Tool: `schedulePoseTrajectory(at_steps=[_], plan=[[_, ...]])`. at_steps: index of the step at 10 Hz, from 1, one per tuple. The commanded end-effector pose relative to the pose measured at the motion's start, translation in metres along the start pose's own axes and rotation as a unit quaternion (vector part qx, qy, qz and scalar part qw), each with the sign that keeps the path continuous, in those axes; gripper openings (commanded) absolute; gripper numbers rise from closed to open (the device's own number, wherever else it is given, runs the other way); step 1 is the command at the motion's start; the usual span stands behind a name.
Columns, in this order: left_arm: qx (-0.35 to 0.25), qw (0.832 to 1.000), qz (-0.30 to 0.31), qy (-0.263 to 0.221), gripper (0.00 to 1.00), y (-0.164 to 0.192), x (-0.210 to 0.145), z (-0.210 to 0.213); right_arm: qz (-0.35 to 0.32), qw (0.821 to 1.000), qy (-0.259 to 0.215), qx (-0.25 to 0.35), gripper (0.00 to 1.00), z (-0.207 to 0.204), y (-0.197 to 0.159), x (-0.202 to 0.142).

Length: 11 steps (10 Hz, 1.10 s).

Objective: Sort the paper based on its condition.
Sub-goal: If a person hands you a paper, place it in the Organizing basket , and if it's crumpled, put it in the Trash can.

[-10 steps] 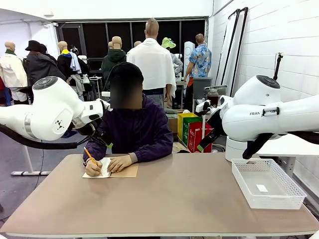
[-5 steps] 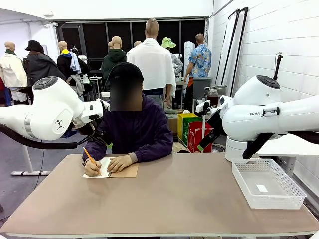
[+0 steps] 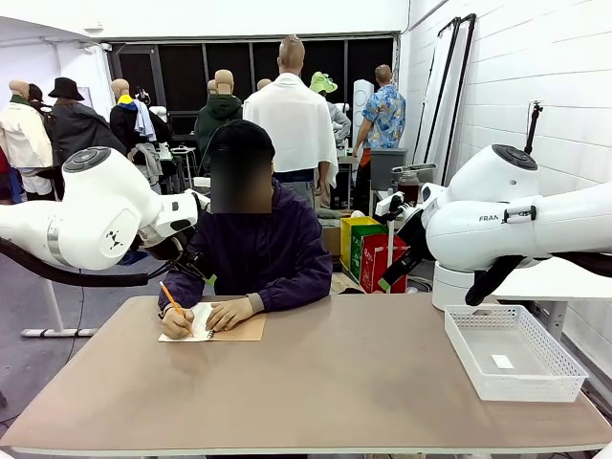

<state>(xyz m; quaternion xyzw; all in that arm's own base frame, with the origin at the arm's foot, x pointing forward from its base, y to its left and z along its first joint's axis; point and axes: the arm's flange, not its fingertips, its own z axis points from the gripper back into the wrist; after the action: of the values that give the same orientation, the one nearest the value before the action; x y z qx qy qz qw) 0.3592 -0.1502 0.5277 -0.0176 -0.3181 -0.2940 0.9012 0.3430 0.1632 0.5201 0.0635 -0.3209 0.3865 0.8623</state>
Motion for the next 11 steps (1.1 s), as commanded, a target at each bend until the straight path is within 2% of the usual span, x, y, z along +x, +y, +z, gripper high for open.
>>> schedulePoseTrajectory(at_steps=[1, 11], plan=[[-0.003, 1.0, 0.003, 0.003, 1.0, 0.0012, -0.0004, -0.0012, -0.001, 1.0, 0.0, 0.0, 1.0, -0.0001, 0.0001, 0.0], [-0.003, 1.0, 0.003, 0.003, 1.0, 0.0012, -0.0004, -0.0012, -0.001, 1.0, 0.0, 0.0, 1.0, -0.0001, 0.0001, 0.0]])
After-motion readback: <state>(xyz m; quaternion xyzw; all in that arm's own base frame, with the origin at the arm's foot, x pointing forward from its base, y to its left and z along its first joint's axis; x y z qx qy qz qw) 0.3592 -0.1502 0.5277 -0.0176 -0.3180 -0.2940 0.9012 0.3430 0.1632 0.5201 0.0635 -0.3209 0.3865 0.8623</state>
